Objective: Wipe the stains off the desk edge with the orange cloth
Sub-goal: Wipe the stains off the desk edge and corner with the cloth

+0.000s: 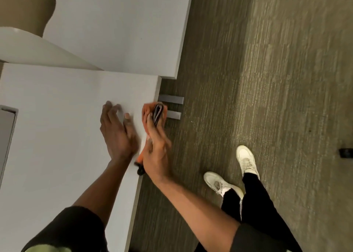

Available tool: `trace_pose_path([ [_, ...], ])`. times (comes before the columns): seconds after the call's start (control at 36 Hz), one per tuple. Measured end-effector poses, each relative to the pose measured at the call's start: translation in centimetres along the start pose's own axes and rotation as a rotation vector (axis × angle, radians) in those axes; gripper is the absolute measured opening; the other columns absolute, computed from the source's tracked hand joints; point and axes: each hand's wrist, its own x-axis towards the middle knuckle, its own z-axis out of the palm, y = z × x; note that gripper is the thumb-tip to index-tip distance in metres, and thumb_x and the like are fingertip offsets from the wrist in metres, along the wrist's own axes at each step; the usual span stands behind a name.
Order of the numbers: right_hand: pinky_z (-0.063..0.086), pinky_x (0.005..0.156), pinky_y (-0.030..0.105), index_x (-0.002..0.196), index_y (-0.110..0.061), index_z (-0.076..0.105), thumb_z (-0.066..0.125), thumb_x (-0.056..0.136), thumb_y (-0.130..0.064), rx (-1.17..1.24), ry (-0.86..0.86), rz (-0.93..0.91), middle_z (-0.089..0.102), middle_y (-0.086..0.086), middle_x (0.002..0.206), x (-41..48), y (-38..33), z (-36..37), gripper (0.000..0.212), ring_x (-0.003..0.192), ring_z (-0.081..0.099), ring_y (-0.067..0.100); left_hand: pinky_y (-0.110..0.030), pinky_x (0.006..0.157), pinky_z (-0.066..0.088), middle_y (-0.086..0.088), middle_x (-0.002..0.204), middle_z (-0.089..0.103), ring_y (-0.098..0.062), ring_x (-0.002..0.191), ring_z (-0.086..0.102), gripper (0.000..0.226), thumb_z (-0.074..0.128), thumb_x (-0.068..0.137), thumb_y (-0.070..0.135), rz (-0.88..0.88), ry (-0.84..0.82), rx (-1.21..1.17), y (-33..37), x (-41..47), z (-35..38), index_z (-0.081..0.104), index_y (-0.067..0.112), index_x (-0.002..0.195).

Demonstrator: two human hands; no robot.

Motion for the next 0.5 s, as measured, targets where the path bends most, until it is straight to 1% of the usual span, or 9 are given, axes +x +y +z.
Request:
trace_pose_path([
  [0.06,0.027,0.132,0.034,0.162,-0.007,0.036,0.049,0.099,0.017,-0.004,-0.030,-0.030,0.017,0.007,0.176,-2.1,0.7,0.1,0.068,0.165,0.013,0.012,-0.042,0.131,0.023,-0.012,0.176,0.036,-0.029,0.166,0.029,0.050,0.036,0.115,0.040,0.005,-0.001,0.002,-0.1,-0.1,0.2,0.050,0.012,0.155],
  [0.11,0.027,0.132,0.038,0.162,-0.007,0.035,0.048,0.099,0.016,-0.011,-0.046,-0.035,0.016,0.010,0.177,-2.5,1.2,0.1,0.068,0.165,0.011,0.018,-0.044,0.131,0.024,-0.011,0.176,0.036,-0.029,0.166,0.029,0.049,0.036,0.115,0.040,0.004,-0.002,0.002,-0.3,-0.2,0.4,0.049,0.013,0.155],
  [0.19,0.031,0.130,0.041,0.160,-0.006,0.038,0.045,0.099,0.004,-0.027,-0.002,-0.041,0.020,0.014,0.175,0.0,1.0,0.1,0.062,0.165,0.014,0.021,-0.042,0.130,0.022,-0.009,0.177,0.035,-0.027,0.166,0.028,0.049,0.036,0.115,0.042,-0.004,-0.008,0.002,-0.6,-0.2,0.6,0.048,0.016,0.155],
  [0.22,0.031,0.130,0.039,0.160,-0.007,0.039,0.045,0.098,0.002,-0.031,0.026,-0.047,0.022,0.014,0.175,1.5,0.8,0.1,0.063,0.165,0.017,0.022,-0.041,0.130,0.022,-0.009,0.177,0.035,-0.027,0.166,0.028,0.049,0.037,0.115,0.042,-0.007,-0.008,0.003,-0.6,-0.2,0.6,0.048,0.016,0.155],
  [0.31,0.027,0.128,0.023,0.159,-0.009,0.041,0.054,0.094,0.018,-0.042,0.092,-0.040,0.026,0.013,0.173,6.7,0.5,0.0,0.071,0.162,0.024,0.025,-0.043,0.131,0.023,-0.008,0.177,0.034,-0.026,0.167,0.027,0.049,0.038,0.115,0.040,-0.007,-0.012,-0.009,-0.5,-0.3,0.5,0.048,0.015,0.156],
  [0.33,0.025,0.128,0.021,0.159,-0.009,0.042,0.055,0.093,0.021,-0.056,0.103,-0.037,0.027,0.013,0.173,8.4,0.4,-0.2,0.074,0.162,0.024,0.025,-0.046,0.132,0.024,-0.008,0.178,0.034,-0.026,0.167,0.027,0.050,0.037,0.115,0.040,-0.008,-0.015,-0.012,-0.5,-0.3,0.5,0.048,0.015,0.156],
  [0.42,0.021,0.129,0.022,0.158,-0.009,0.043,0.055,0.093,0.022,-0.088,0.104,-0.044,0.027,0.013,0.173,11.2,-0.1,-0.6,0.073,0.163,0.021,0.025,-0.051,0.132,0.027,-0.009,0.177,0.034,-0.027,0.167,0.027,0.052,0.036,0.114,0.043,-0.015,-0.017,-0.017,-0.4,-0.3,0.4,0.048,0.015,0.156],
  [0.47,0.019,0.127,0.016,0.159,-0.010,0.041,0.055,0.094,0.020,-0.091,0.105,-0.044,0.024,0.012,0.174,10.9,-0.3,-0.8,0.073,0.163,0.020,0.023,-0.052,0.132,0.027,-0.008,0.178,0.033,-0.027,0.167,0.027,0.052,0.036,0.114,0.043,-0.019,-0.017,-0.018,-0.4,-0.3,0.5,0.047,0.015,0.157],
  [0.5,0.020,0.127,0.015,0.160,-0.011,0.040,0.055,0.095,0.019,-0.089,0.102,-0.042,0.023,0.011,0.174,10.3,-0.4,-0.8,0.073,0.163,0.021,0.023,-0.052,0.132,0.027,-0.007,0.178,0.033,-0.027,0.168,0.026,0.051,0.037,0.114,0.043,-0.017,-0.017,-0.016,-0.4,-0.3,0.5,0.047,0.016,0.157],
])
